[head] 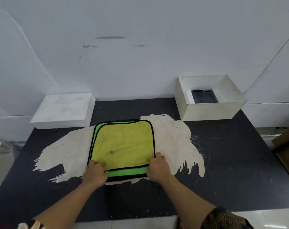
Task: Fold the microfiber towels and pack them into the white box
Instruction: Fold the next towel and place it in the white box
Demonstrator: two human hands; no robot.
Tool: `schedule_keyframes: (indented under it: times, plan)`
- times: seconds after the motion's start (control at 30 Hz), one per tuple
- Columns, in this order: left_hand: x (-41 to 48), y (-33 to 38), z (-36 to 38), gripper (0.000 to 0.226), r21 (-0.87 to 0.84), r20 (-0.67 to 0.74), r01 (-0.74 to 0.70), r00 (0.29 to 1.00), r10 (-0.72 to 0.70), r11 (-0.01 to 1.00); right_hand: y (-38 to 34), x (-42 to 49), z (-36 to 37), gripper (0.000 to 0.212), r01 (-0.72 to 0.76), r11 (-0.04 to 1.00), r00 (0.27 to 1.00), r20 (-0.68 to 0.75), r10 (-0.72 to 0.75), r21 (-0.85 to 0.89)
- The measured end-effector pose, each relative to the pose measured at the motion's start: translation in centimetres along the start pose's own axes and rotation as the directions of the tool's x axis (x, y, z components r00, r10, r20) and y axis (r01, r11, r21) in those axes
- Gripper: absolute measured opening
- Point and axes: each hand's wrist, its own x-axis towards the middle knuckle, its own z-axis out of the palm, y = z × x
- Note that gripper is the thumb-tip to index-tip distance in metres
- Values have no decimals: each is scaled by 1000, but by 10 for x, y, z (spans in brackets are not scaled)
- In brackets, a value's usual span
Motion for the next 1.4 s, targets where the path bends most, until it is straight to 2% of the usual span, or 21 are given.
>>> schedule_keyframes:
  times: [0.1, 0.17, 0.3, 0.4, 0.53, 0.6, 0.67, 0.73, 0.97, 1.13, 1.27, 1.33, 1.4]
  plan:
    - [-5, -9, 9, 51, 52, -78, -53, 995, 56, 997, 1, 2, 1, 40, -25, 1000, 998, -55, 25, 11]
    - [-5, -13, 12, 50, -2, -137, -73, 988, 72, 997, 3, 3, 1, 41, -36, 999, 994, -107, 37, 15]
    - [0, -18, 9, 48, -245, -186, 28, 980, -75, 969, 5, 6, 3, 36, -36, 999, 983, -182, 36, 1]
    - [3, -20, 7, 47, -274, -149, 67, 983, -111, 959, 4, 8, 2, 32, -37, 999, 981, -194, 32, -21]
    - [2, -22, 6, 51, -200, -140, 31, 988, -60, 979, 1, 10, 3, 41, 39, 997, 983, -174, -50, -64]
    - [-1, -26, 10, 53, -47, -178, -81, 982, 71, 996, 0, 11, 6, 39, 55, 996, 985, -160, -66, -75]
    - [-6, -30, 17, 56, 128, -173, -205, 959, 225, 970, 1, 11, 8, 35, 32, 997, 988, -146, -42, -72]
    - [-10, -32, 21, 57, 221, -151, -250, 946, 286, 943, 2, 11, 11, 31, 17, 997, 989, -148, -28, -78]
    - [-10, -22, 10, 47, 308, -180, -168, 956, 231, 936, -7, 13, 6, 16, 54, 998, 958, -281, -56, -14]
    - [-10, -13, -1, 19, 337, -174, -102, 970, 168, 936, -18, 14, -6, 4, 136, 982, 926, -370, -79, 133]
    - [-8, -18, 1, 25, 408, -145, -91, 976, 163, 909, -22, 17, -15, 7, 147, 950, 909, -416, -20, 276]
    - [-6, -20, 1, 30, 396, -138, -89, 978, 155, 914, -22, 18, -18, 18, 110, 930, 911, -409, 47, 352]
    - [-6, -21, 1, 24, 332, -168, -69, 977, 131, 941, -21, 20, -21, 19, 49, 903, 912, -389, 134, 427]
